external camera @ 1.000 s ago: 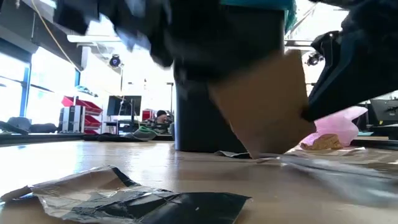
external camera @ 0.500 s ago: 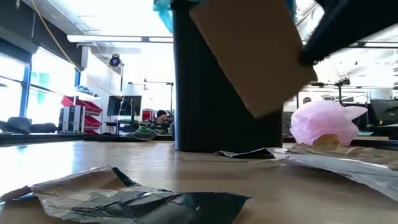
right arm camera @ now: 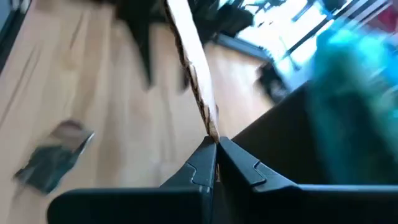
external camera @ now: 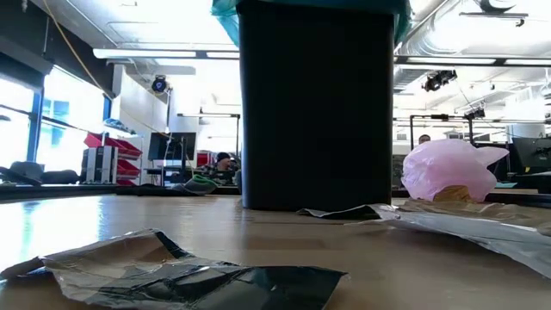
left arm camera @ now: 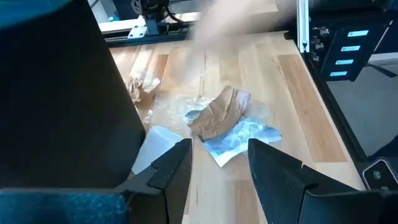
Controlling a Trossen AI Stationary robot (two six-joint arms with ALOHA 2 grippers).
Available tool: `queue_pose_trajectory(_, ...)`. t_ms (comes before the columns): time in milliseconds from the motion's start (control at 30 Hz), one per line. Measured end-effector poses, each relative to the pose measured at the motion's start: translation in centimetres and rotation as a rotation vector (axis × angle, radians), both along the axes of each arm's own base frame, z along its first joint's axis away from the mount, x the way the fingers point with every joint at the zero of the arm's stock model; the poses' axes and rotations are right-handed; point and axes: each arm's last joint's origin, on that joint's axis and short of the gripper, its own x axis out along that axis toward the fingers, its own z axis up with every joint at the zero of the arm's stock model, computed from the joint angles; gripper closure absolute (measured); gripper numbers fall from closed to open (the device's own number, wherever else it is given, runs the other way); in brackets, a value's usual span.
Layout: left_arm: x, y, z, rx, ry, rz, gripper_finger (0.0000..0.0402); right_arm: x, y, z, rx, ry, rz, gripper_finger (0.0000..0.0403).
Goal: Place trash/remove bag and relplace
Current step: Put the brown cardboard paper into the trash bin, then put the black paper into the trash bin
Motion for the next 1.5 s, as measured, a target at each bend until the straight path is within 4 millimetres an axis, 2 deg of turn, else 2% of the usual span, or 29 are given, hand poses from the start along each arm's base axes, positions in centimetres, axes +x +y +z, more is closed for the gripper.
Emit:
queue_pose_trajectory(133, 0.1, -0.5, -0.8, 0.005, 0.016, -0.001, 0.026, 0.3, -1.0, 4.3, -0.059, -0.057, -0.02, 0.0403)
queue_pose_trajectory(300, 0.2, -1.2, -1.9, 0.004, 0.041, 0.0, 0.026, 0.5, -3.5, 9.5, -0.105, -0.124, -0.069, 0.0403)
queue_pose_trajectory(500, 0.0, -2.0, -3.0, -0.008, 0.063, 0.0, 0.026, 0.6, -9.2, 14.0, -0.082, -0.121, -0.192, 0.0403)
queue_pose_trajectory(567, 0.0, -2.2, -3.3, -0.016, 0.067, 0.002, 0.026, 0.7, -11.5, 14.3, -0.034, -0.095, -0.236, 0.0403)
queue_pose_trajectory(733, -0.6, -2.9, -3.3, -0.02, 0.056, 0.004, 0.026, 0.6, -16.8, 13.4, 0.117, 0.051, -0.35, 0.0403)
queue_pose_trajectory(867, -1.0, -3.4, -3.3, -0.011, 0.048, 0.001, 0.026, 1.4, -19.2, 12.3, 0.249, 0.138, -0.407, 0.0403)
queue_pose_trajectory(1033, -1.2, -3.6, -3.3, -0.008, 0.051, -0.006, 0.026, 1.6, -20.5, 11.8, 0.339, 0.172, -0.451, 0.039)
queue_pose_trajectory(1133, -1.3, -3.6, -3.3, -0.013, 0.052, -0.006, 0.026, 1.8, -21.1, 11.7, 0.361, 0.171, -0.474, 0.0358)
queue_pose_trajectory(1267, -1.3, -3.7, -3.3, -0.02, 0.054, -0.005, 0.026, 1.7, -21.0, 11.8, 0.371, 0.166, -0.468, 0.0302)
queue_pose_trajectory(1400, -1.5, -3.8, -3.5, -0.037, 0.08, -0.036, 0.026, 1.5, -19.8, 12.0, 0.306, 0.137, -0.457, 0.026)
queue_pose_trajectory(1500, -1.6, -4.0, -3.7, -0.063, 0.136, -0.104, 0.026, 1.3, -17.9, 12.2, 0.295, 0.109, -0.401, 0.0245)
